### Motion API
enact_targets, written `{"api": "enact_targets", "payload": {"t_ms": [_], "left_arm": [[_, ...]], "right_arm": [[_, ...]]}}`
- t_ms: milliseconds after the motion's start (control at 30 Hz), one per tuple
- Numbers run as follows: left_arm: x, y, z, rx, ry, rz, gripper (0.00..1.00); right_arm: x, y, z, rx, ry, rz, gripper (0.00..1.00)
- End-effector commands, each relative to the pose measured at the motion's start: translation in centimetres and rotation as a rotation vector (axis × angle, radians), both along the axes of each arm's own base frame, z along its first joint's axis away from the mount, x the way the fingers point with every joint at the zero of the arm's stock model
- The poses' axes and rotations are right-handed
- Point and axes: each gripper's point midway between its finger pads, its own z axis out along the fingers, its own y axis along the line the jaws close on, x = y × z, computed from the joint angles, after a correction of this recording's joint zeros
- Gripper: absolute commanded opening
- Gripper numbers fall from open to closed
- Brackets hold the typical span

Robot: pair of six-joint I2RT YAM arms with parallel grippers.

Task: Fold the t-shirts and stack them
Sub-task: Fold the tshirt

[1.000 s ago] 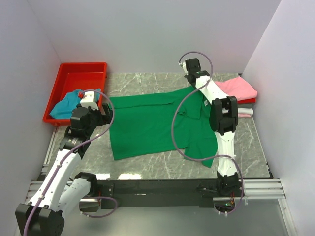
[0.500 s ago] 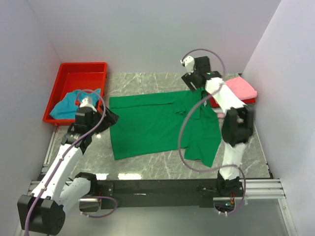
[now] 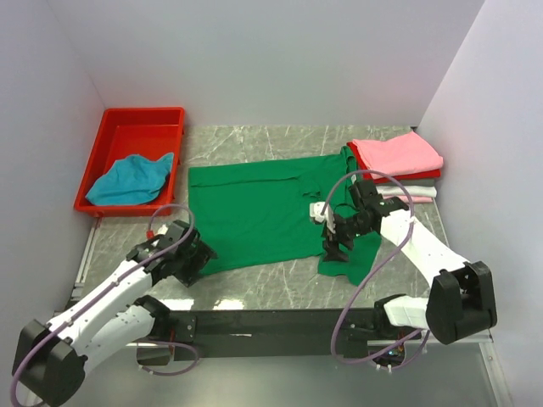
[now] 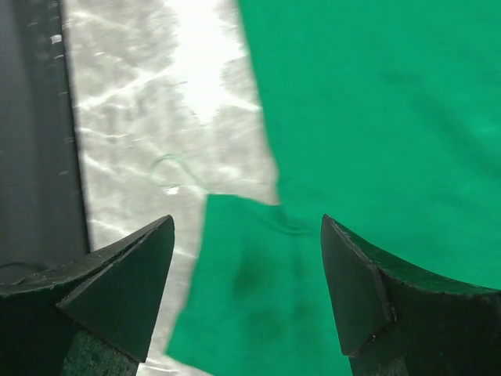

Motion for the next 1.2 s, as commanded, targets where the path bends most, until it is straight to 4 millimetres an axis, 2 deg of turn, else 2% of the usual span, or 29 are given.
{"api": "enact_targets", "payload": {"t_ms": [0,33,200,333,433,467,533,567,633,700,833,1033,1167], "left_arm": [[-0.1,2.4,-1.9,0.087,0.041,0.175,0.75],[-0.3,2.7,-3.0,0.104,0.058,0.182,0.74],[0.7,2.9,-4.9,0.116,0.061,0.253,0.72],[1.4,4.2,-5.3,0.18,0.042,0.318,0.65],[1.7,4.3,-5.1,0.182,0.023,0.326,0.46],[1.6,4.3,-5.1,0.183,0.027,0.322,0.36],[1.6,4.3,-4.9,0.181,0.021,0.315,0.27],[1.3,4.4,-4.9,0.184,0.025,0.31,0.18],[1.2,4.3,-4.5,0.166,0.002,0.295,0.13],[1.4,4.1,-3.7,0.14,-0.032,0.281,0.1],[1.4,3.9,-2.6,0.109,-0.077,0.255,0.02],[0.8,4.2,-2.6,0.106,-0.078,0.246,0.01],[0.9,4.2,-2.1,0.097,-0.094,0.247,0.01]], "right_arm": [[-0.4,0.9,1.6,0.076,-0.045,0.036,0.81],[-0.3,0.8,1.5,0.068,-0.047,0.029,0.81],[-0.3,-0.1,1.3,0.021,-0.081,0.028,0.8],[-2.1,-1.6,0.3,-0.056,-0.089,0.113,0.8],[-3.1,-2.8,-0.5,-0.114,-0.113,0.168,0.79],[-3.3,-3.2,-0.8,-0.137,-0.123,0.186,0.79],[-4.0,-3.9,-1.2,-0.166,-0.123,0.204,0.79],[-4.1,-4.2,-1.3,-0.179,-0.137,0.224,0.78],[-4.4,-5.3,-2.1,-0.234,-0.157,0.239,0.78],[-4.5,-6.7,-3.5,-0.312,-0.175,0.248,0.78],[-4.4,-8.0,-4.9,-0.382,-0.204,0.26,0.77],[-4.4,-9.5,-6.6,-0.468,-0.193,0.238,0.75],[-5.6,-11.1,-7.4,-0.538,-0.152,0.257,0.68]]}}
